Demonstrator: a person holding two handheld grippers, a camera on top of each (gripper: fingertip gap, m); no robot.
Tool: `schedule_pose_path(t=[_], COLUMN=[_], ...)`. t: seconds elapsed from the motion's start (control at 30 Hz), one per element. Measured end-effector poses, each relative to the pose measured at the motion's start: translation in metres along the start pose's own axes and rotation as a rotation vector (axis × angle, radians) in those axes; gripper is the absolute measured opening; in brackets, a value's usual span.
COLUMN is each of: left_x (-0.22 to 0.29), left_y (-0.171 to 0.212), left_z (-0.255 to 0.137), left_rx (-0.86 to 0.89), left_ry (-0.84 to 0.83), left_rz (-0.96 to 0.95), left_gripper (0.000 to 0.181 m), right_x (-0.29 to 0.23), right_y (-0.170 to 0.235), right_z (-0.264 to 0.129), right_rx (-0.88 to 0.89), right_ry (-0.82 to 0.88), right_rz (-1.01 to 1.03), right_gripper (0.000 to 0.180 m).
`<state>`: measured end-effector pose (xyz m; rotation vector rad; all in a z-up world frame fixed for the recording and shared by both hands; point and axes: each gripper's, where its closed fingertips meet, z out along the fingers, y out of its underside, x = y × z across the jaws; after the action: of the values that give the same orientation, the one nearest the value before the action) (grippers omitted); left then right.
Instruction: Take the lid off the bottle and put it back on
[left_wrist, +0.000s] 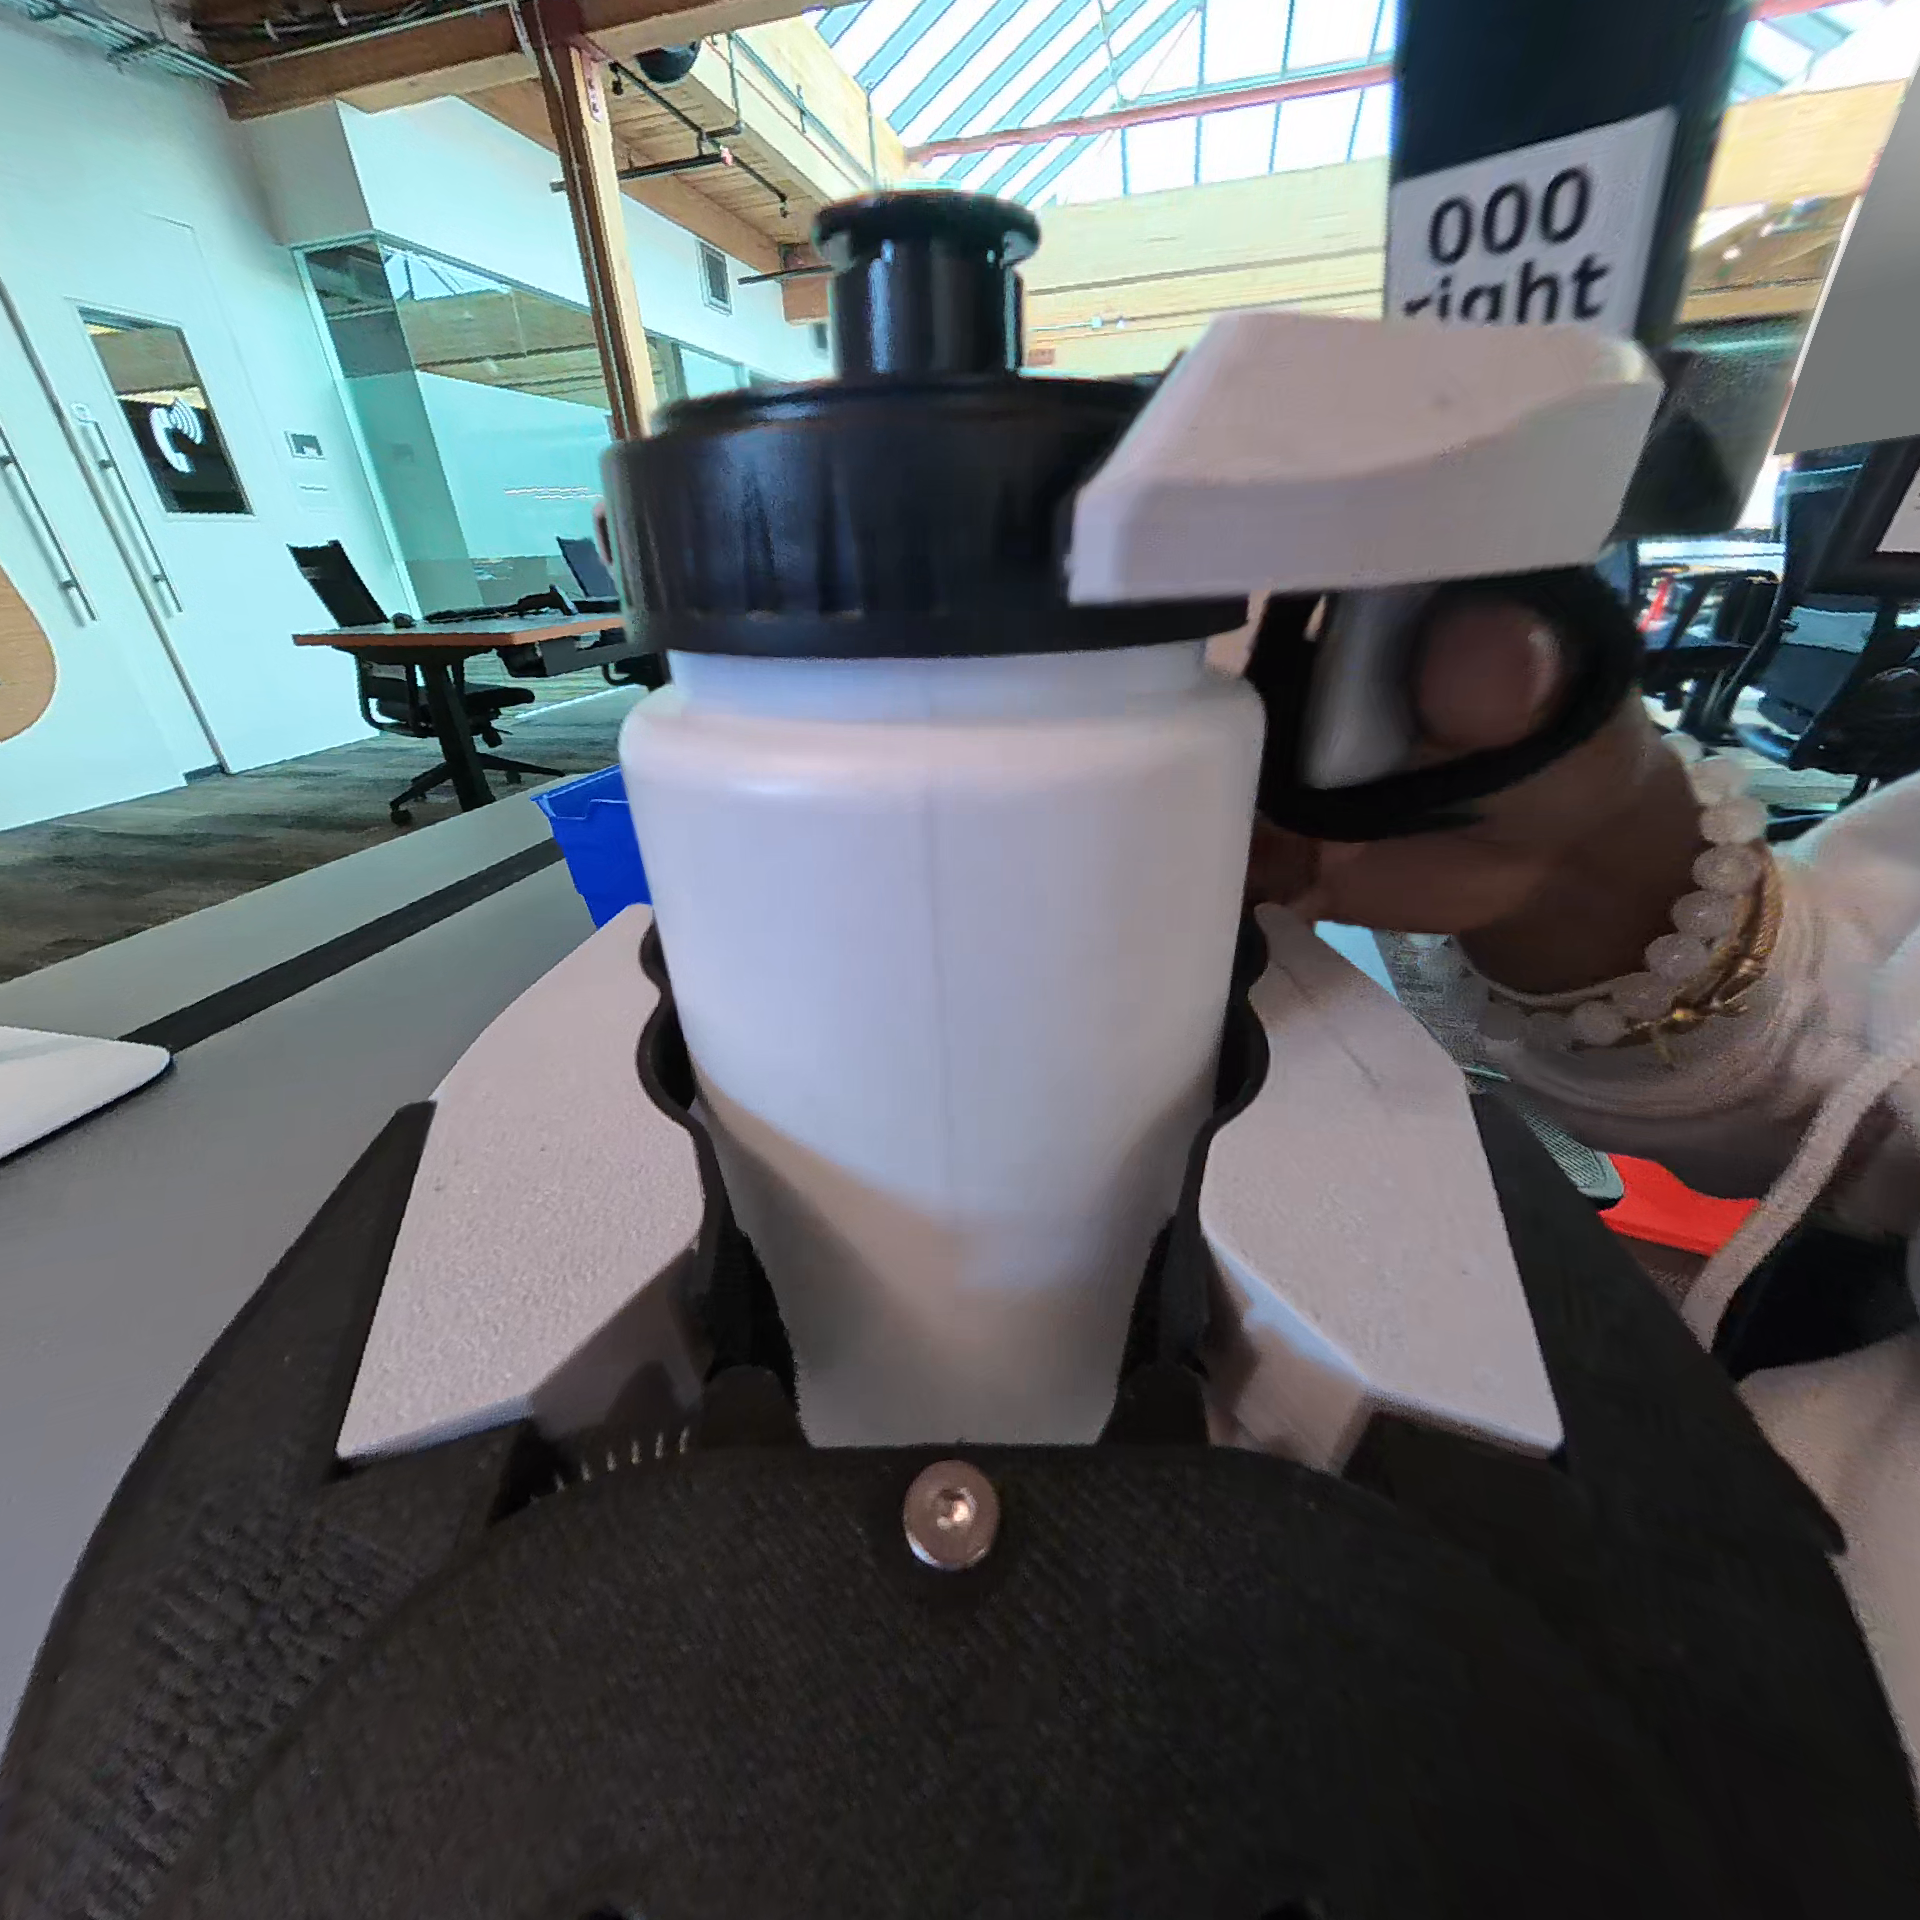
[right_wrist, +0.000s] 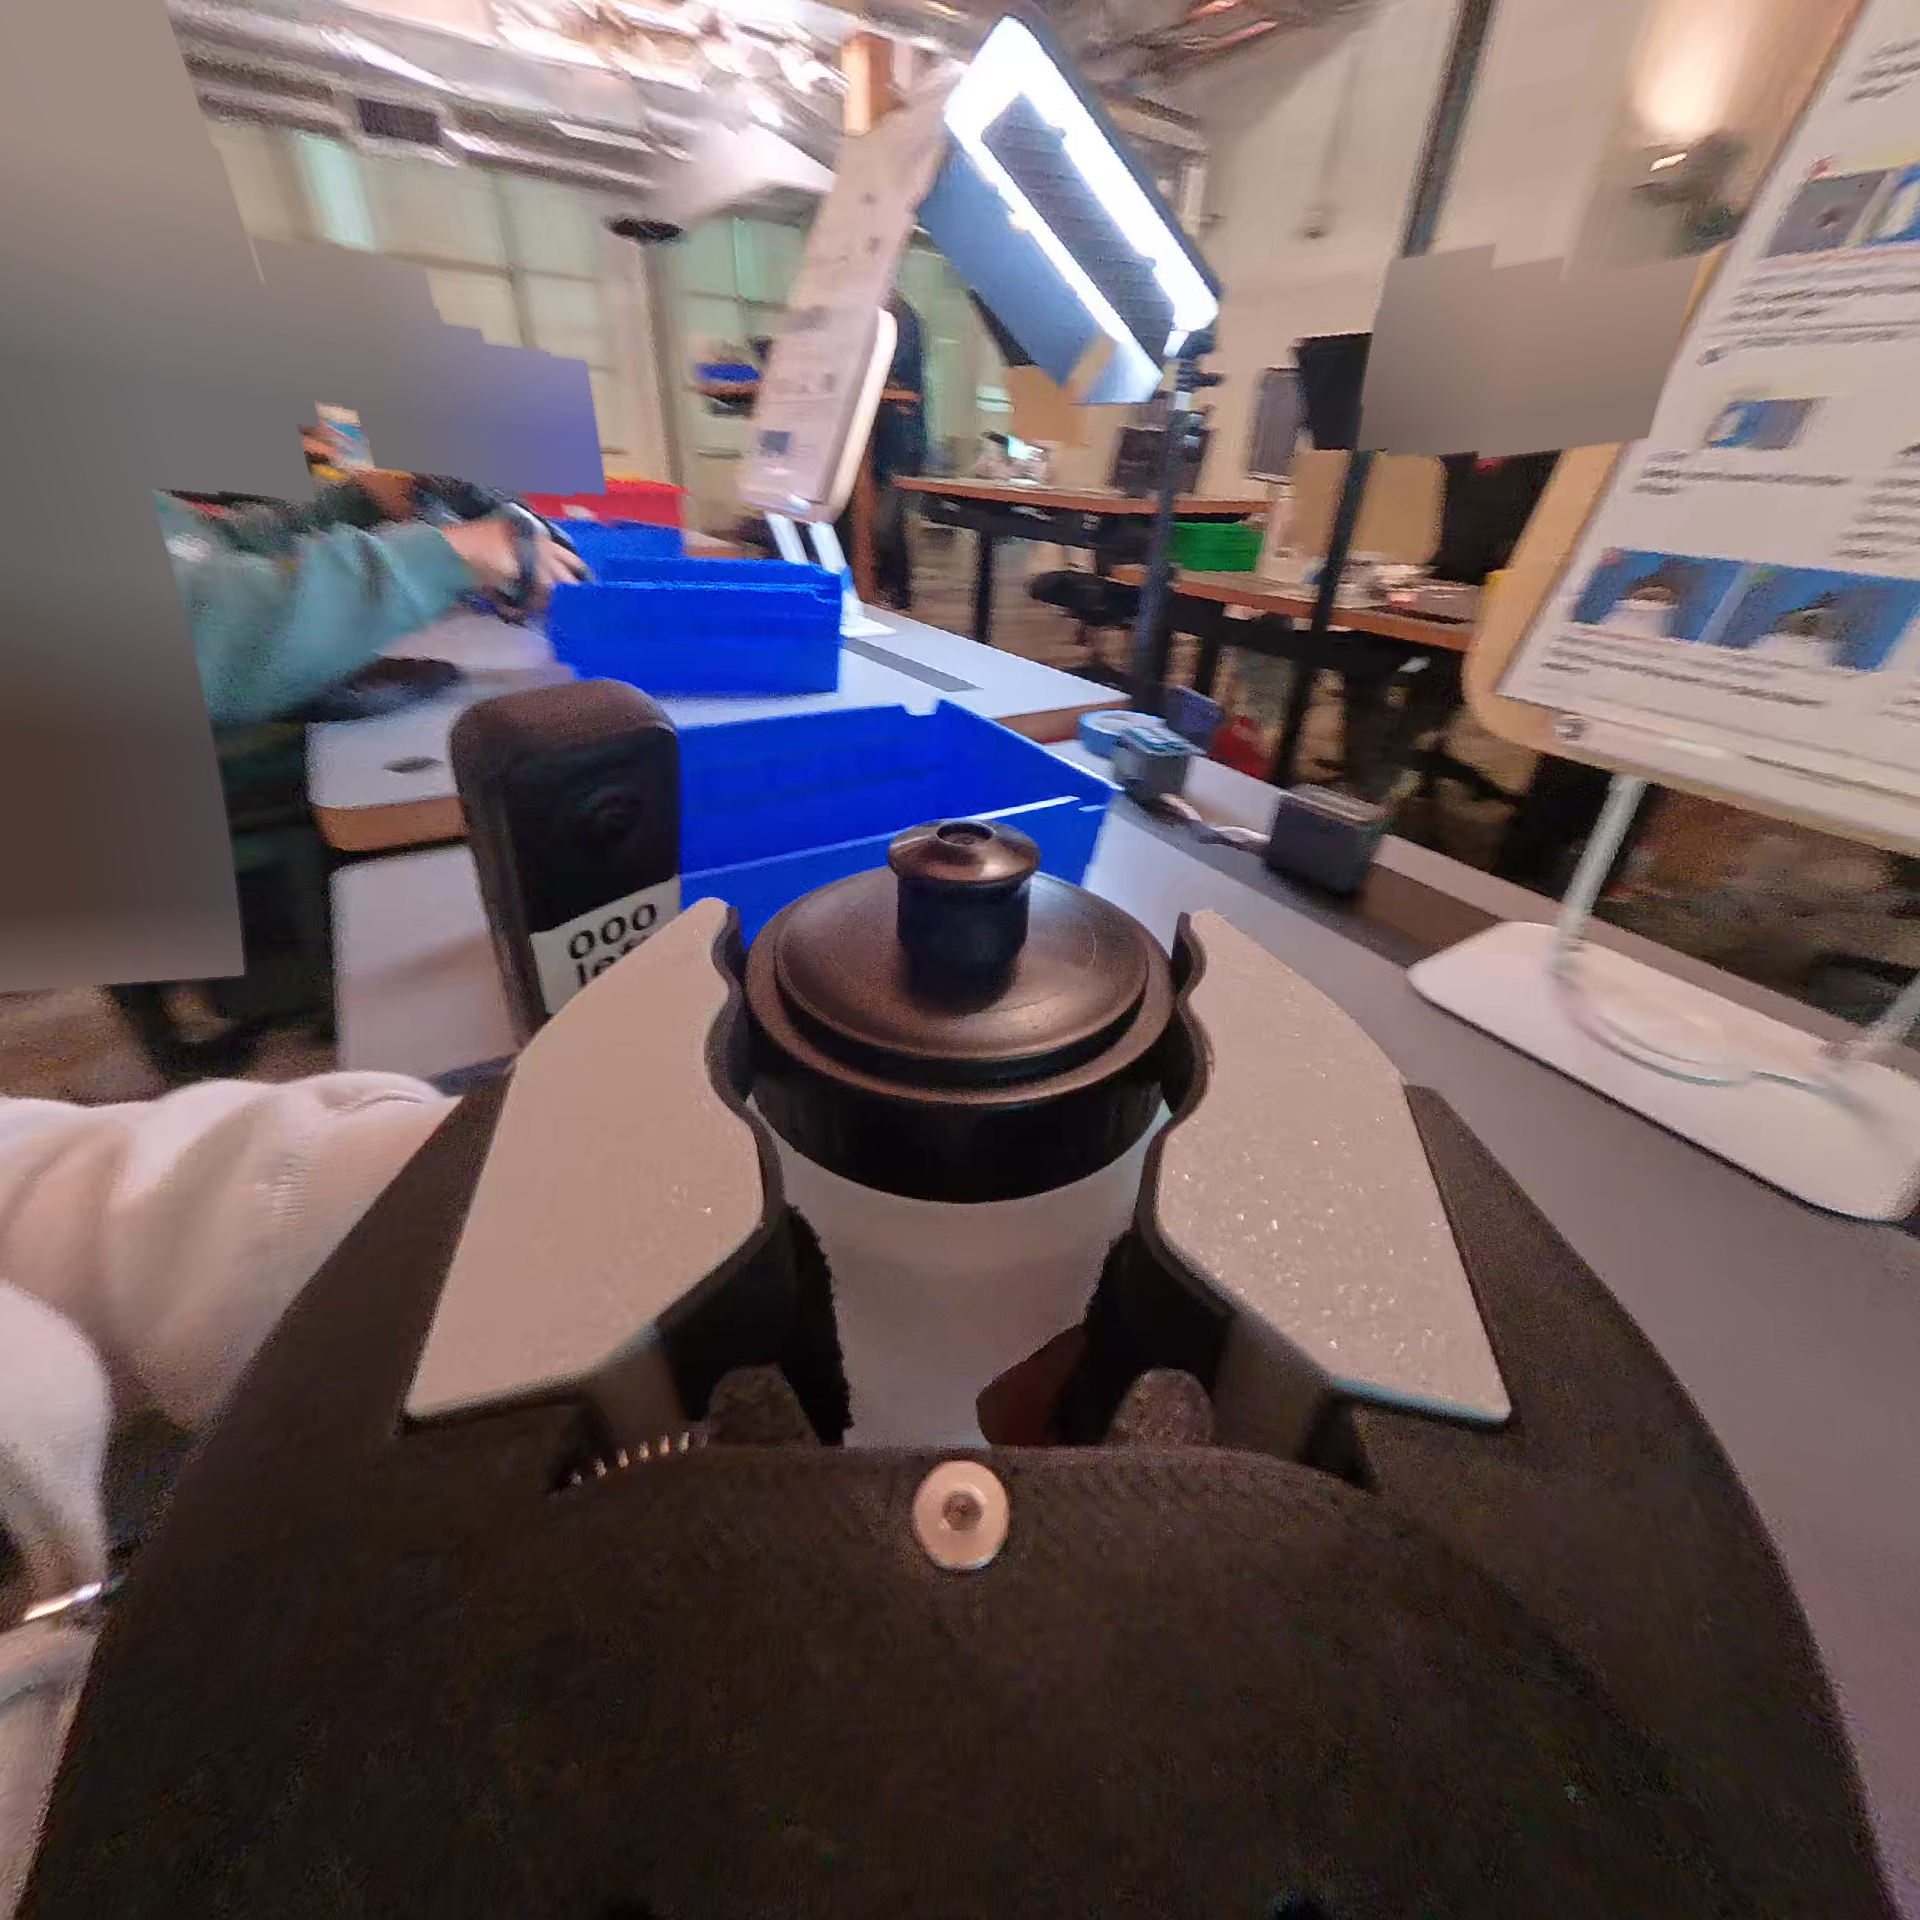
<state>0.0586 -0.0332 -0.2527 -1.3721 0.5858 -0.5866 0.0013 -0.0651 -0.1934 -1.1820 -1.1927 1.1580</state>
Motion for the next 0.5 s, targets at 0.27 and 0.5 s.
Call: schedule_pose_path(t=[0.27,0.5], left_x=[0.001,0.001], left_y=[0.0,-0.001], left_z=[0.0,-0.001], left_rx=[0.006,0.007], left_ry=[0.029,0.03], left_rz=[-0.018,-0.014], left_gripper=[0.1,0.1], right_x=[-0.017,-0.014], right_y=[0.001,-0.008], right_z=[-0.011,-0.007], right_rx=[-0.105,-0.022], right_ry=[-0.441,-0.607], right_rz=[-0.002,0.015], right_gripper=[0.095,0.076])
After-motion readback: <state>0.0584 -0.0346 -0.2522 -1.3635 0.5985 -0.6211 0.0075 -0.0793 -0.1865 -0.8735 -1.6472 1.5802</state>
